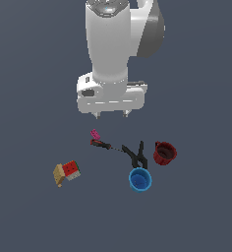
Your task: Pick up a designated object from a clutter of objects.
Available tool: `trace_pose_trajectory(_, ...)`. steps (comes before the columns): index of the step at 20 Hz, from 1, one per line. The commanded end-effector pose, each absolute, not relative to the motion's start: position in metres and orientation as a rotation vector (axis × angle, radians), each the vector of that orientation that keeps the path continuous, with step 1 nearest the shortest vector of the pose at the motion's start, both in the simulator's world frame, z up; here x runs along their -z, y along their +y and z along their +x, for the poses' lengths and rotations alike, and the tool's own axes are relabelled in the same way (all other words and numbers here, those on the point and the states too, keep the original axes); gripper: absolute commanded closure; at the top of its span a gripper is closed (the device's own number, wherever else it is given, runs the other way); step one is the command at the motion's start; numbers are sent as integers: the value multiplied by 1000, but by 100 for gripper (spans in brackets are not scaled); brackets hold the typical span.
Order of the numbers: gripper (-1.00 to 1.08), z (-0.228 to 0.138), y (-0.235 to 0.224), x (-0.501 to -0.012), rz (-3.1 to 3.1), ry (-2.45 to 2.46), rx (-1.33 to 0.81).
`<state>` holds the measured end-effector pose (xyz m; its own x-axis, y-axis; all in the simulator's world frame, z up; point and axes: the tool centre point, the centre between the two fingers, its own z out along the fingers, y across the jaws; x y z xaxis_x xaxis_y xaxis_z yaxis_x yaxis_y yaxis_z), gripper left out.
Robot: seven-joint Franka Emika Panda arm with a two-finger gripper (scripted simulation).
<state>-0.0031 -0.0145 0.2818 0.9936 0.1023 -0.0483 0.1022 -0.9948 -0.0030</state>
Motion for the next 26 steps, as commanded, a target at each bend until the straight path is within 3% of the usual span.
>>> trace_pose_trajectory(1, -92, -2, -16, -272, -3132, -237, -74)
trace_pose_trajectory(26, -92, -5, -32, -150, -2904, -1206, -38)
